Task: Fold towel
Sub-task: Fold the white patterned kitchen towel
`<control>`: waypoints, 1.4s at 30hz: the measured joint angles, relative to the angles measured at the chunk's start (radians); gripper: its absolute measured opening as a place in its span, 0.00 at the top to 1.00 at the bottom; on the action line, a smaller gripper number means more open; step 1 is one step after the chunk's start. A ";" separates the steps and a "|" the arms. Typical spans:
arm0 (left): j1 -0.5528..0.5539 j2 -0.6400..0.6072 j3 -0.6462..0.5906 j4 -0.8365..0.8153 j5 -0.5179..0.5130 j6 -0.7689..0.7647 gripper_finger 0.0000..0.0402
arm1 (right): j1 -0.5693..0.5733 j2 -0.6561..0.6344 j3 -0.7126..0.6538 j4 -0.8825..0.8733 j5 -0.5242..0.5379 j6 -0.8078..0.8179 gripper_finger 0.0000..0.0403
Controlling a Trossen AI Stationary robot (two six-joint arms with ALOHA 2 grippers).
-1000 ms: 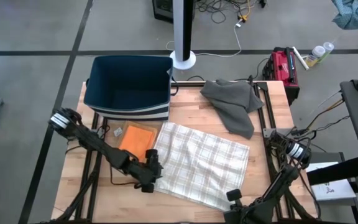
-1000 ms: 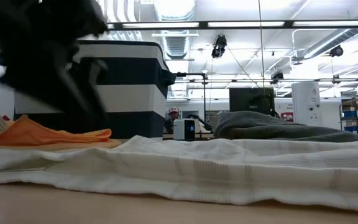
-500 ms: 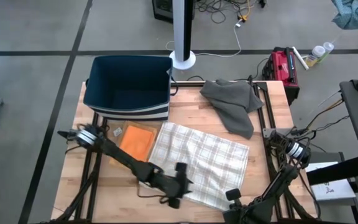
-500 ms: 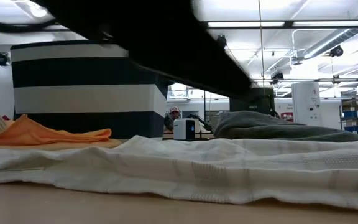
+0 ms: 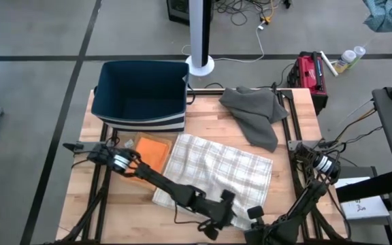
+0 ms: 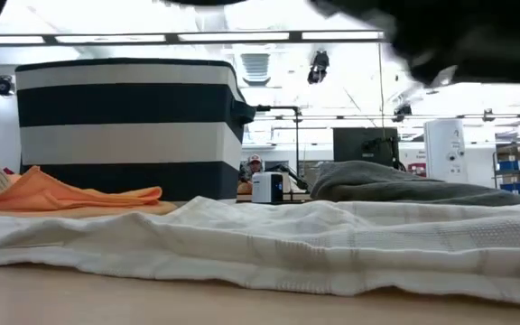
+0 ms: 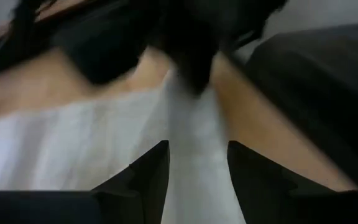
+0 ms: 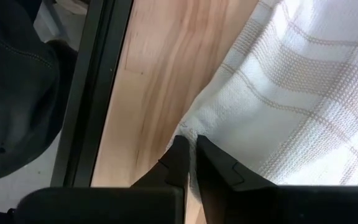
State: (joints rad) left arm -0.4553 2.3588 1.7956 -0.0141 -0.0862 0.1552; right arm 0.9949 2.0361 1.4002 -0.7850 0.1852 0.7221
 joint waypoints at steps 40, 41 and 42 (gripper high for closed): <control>0.100 0.221 0.239 -0.049 0.335 -0.228 1.00 | 0.004 0.005 0.019 0.013 0.002 0.036 0.95; 0.100 0.221 0.239 -0.054 0.311 -0.225 1.00 | 0.004 0.005 0.019 0.013 0.003 0.036 0.95; 0.100 0.221 0.239 -0.065 0.273 -0.215 1.00 | 0.004 0.005 0.018 0.013 0.004 0.037 0.95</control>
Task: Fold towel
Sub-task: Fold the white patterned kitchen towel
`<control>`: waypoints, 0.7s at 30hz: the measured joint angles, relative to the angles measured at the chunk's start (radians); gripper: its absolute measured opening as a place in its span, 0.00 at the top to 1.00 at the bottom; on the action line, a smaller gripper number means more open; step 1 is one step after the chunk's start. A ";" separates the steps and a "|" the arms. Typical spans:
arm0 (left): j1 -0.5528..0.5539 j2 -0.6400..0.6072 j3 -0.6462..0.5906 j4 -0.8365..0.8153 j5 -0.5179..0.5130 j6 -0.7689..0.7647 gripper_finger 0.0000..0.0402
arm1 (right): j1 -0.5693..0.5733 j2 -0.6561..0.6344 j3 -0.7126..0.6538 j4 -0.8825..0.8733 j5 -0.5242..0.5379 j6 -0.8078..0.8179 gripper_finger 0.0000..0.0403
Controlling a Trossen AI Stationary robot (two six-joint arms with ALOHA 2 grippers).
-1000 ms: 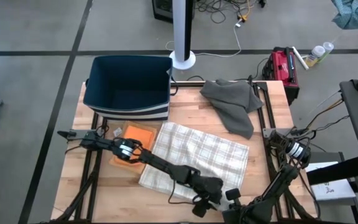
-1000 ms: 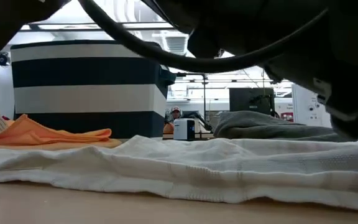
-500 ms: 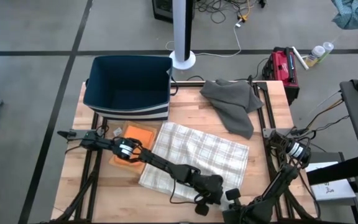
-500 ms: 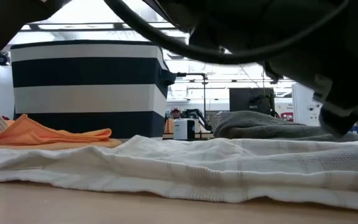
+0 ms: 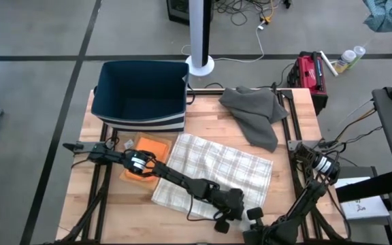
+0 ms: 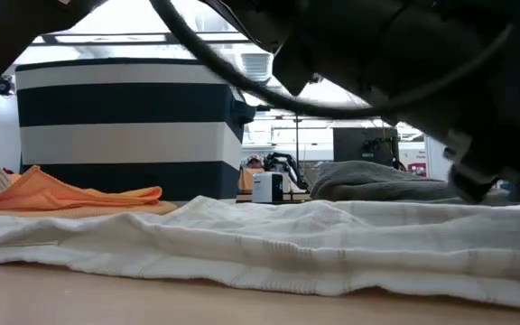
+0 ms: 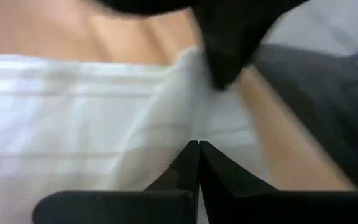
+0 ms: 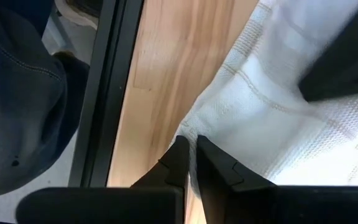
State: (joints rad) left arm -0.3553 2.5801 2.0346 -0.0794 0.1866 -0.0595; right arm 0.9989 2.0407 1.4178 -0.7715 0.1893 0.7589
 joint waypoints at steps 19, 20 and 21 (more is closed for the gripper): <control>0.006 -0.005 -0.039 -0.052 -0.015 0.032 1.00 | 0.002 -0.003 0.035 -0.035 0.021 0.049 0.95; 0.006 -0.005 -0.039 -0.052 -0.015 0.032 1.00 | 0.002 -0.005 0.050 -0.060 0.021 0.061 0.95; 0.006 -0.005 -0.039 -0.052 -0.015 0.032 1.00 | 0.002 -0.008 0.070 -0.095 0.021 0.074 0.94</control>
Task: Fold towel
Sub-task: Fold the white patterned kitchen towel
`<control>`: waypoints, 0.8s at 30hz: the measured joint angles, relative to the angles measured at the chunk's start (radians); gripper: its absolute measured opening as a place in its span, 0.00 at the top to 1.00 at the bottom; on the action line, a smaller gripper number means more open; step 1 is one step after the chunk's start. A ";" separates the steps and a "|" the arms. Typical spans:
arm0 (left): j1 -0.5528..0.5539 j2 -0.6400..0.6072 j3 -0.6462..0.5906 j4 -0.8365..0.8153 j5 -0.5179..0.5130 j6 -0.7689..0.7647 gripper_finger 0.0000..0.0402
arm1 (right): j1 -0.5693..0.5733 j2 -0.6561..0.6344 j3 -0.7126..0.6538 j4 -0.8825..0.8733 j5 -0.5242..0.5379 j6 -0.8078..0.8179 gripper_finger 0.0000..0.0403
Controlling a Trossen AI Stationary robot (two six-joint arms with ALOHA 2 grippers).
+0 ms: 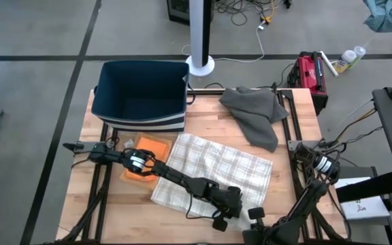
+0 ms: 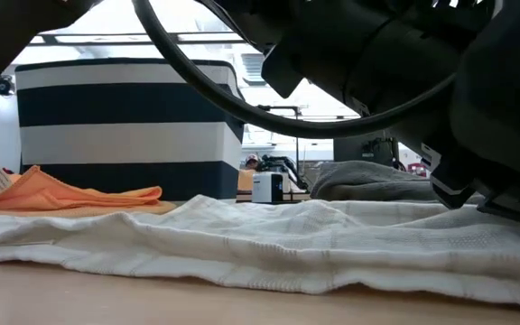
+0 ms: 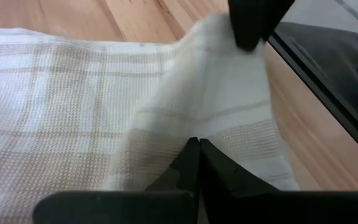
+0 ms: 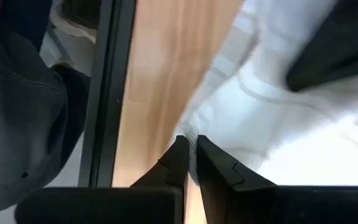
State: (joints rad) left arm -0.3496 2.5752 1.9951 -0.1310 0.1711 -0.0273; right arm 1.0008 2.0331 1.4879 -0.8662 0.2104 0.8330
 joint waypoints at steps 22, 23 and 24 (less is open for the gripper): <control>0.000 0.001 -0.004 0.003 -0.001 0.001 1.00 | -0.062 -0.051 -0.015 -0.399 0.130 0.243 0.60; 0.000 0.001 -0.004 0.003 -0.002 0.002 1.00 | -0.072 -0.063 -0.045 -0.359 0.129 0.222 0.61; 0.000 0.001 -0.004 0.003 -0.002 0.003 1.00 | -0.083 -0.075 -0.077 -0.308 0.121 0.205 0.62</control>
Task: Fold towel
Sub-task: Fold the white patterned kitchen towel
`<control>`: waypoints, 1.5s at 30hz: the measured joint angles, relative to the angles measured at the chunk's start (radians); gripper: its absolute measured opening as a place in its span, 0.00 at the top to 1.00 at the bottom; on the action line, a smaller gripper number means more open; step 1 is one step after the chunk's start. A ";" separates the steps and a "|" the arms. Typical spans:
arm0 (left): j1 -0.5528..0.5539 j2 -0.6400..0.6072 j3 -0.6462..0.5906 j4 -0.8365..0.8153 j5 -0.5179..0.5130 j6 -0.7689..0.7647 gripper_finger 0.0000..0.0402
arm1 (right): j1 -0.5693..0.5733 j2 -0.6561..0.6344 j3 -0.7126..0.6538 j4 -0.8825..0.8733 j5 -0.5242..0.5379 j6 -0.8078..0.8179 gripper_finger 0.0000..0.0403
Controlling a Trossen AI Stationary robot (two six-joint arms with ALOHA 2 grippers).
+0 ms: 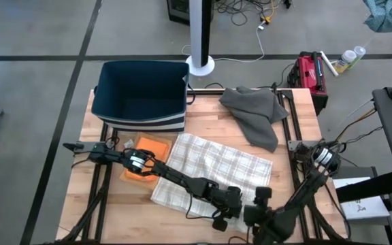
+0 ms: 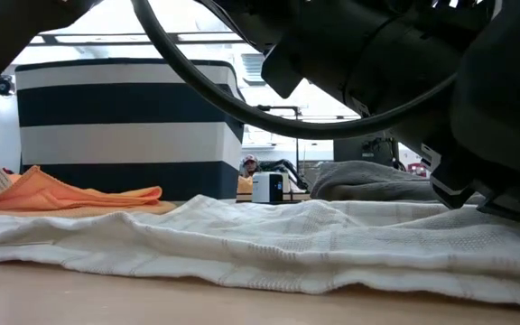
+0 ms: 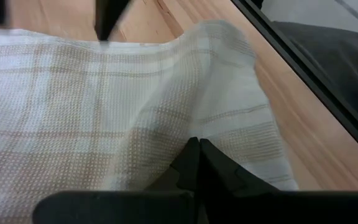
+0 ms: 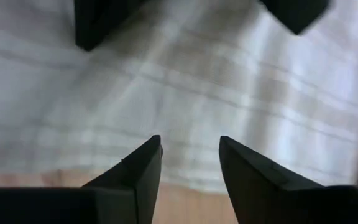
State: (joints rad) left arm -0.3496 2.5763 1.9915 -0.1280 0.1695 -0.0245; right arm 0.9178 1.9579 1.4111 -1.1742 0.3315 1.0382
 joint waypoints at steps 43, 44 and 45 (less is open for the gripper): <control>0.002 0.000 -0.001 0.001 0.006 0.012 1.00 | -0.067 -0.517 -0.737 0.357 -0.049 0.314 0.90; 0.002 0.000 -0.001 0.001 0.006 0.012 1.00 | -0.064 -0.519 -0.723 0.297 -0.051 0.335 0.90; 0.002 0.000 -0.001 0.001 0.006 0.013 1.00 | -0.062 -0.522 -0.706 0.247 -0.047 0.349 0.90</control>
State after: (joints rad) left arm -0.3477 2.5763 1.9907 -0.1272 0.1757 -0.0119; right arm 0.8560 1.4362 0.7049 -0.9269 0.2847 1.3875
